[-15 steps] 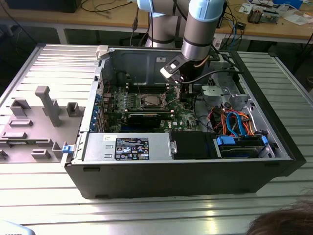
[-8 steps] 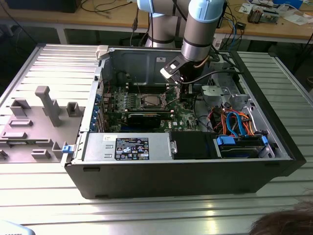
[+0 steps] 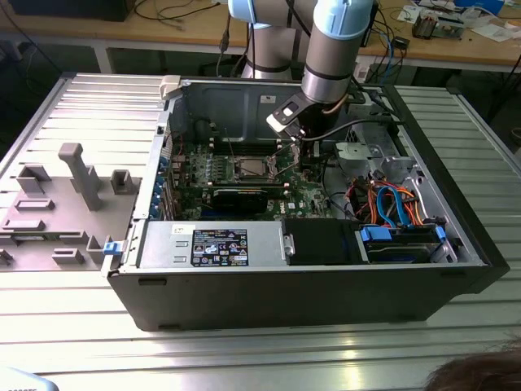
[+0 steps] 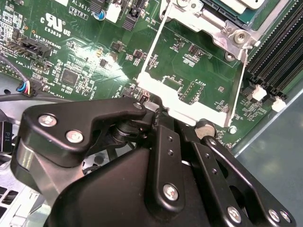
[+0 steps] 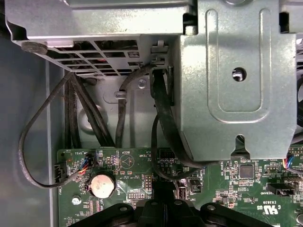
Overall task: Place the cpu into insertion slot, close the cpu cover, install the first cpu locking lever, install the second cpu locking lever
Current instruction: 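Close the cpu cover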
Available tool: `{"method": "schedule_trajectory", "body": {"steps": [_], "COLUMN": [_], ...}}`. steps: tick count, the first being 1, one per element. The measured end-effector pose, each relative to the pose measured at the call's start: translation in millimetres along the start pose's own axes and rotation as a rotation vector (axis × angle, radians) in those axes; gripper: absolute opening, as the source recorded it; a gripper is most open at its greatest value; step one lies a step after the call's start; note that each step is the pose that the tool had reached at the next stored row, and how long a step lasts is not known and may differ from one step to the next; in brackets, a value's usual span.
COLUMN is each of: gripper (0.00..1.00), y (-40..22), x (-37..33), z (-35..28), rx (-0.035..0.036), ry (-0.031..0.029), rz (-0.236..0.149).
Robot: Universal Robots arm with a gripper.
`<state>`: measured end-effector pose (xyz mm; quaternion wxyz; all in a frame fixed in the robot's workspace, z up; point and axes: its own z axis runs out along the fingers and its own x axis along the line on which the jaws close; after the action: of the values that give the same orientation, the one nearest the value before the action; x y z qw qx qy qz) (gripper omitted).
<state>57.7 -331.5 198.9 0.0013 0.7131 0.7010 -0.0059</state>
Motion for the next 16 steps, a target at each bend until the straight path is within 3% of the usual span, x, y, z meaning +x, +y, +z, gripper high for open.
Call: {"method": "schedule_trajectory", "body": {"steps": [16], "gripper": [0.11], "y": [0.0], "x": [0.0], "z": [4.2], "rx": [0.0001], "ry": [-0.0004], "rz": [0.0]}}
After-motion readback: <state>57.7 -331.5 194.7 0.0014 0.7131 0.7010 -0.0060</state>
